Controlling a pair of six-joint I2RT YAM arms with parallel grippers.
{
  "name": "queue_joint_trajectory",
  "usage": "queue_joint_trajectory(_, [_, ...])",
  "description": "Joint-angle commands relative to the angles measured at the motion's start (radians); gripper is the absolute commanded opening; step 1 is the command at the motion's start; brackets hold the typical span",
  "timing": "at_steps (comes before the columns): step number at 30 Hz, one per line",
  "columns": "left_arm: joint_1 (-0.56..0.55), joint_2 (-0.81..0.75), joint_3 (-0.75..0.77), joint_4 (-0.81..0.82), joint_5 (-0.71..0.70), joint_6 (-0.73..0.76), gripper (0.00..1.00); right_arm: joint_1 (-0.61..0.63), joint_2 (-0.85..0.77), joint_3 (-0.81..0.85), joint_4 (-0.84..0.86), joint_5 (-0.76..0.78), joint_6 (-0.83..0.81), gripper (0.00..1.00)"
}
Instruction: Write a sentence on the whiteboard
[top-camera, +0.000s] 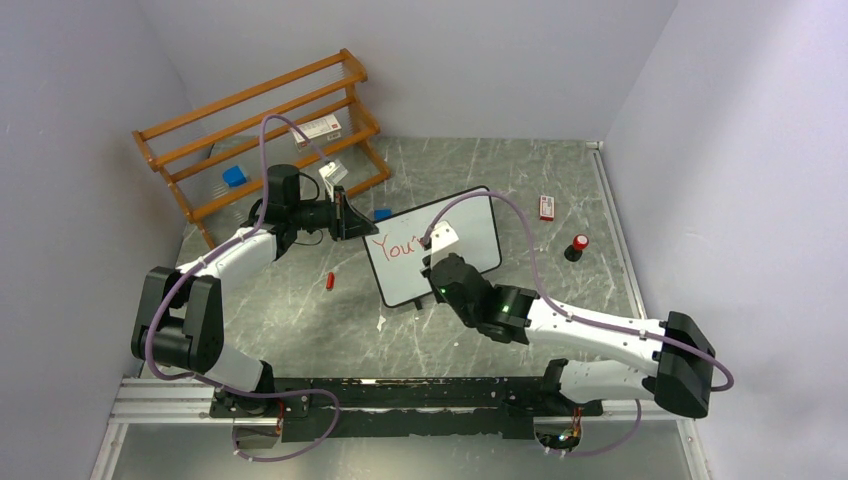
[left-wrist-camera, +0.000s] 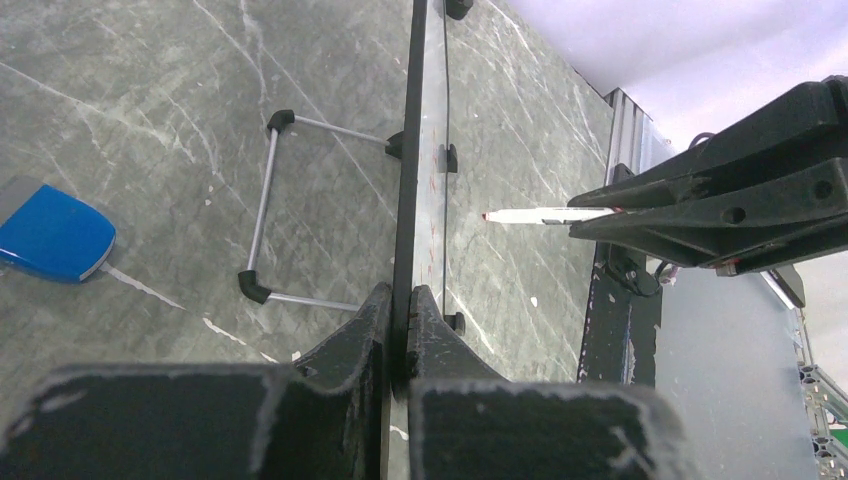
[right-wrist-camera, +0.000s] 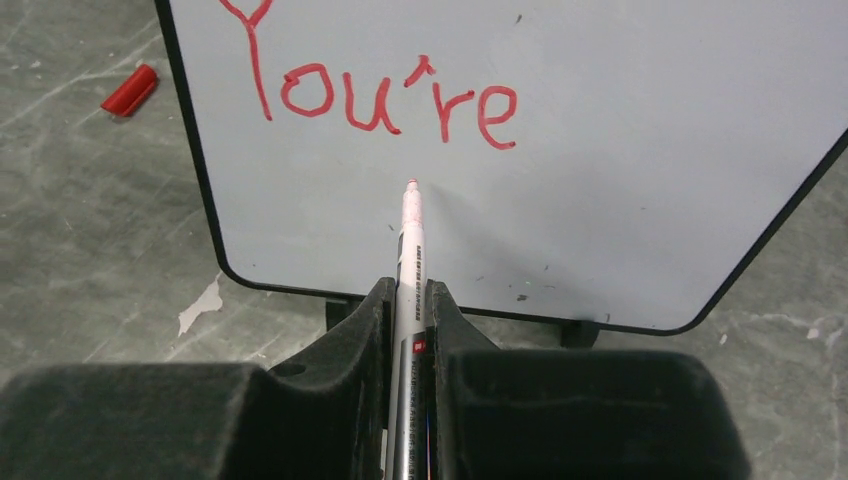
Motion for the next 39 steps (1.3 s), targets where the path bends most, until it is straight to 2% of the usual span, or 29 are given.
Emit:
queue_joint_trajectory(1, [-0.023,0.043,-0.032,-0.053,-0.074,0.048,0.05,0.036,0.017,-0.012,0.091,0.062,0.023,0.00])
queue_joint_trajectory(14, [-0.024,0.040,-0.035,-0.039,-0.075,0.038,0.05,0.132,0.141,0.041,0.115,0.117,0.047,0.00])
queue_joint_trajectory(39, [-0.023,0.043,-0.035,-0.038,-0.073,0.036,0.05,0.184,0.287,0.128,0.109,0.143,0.070,0.00])
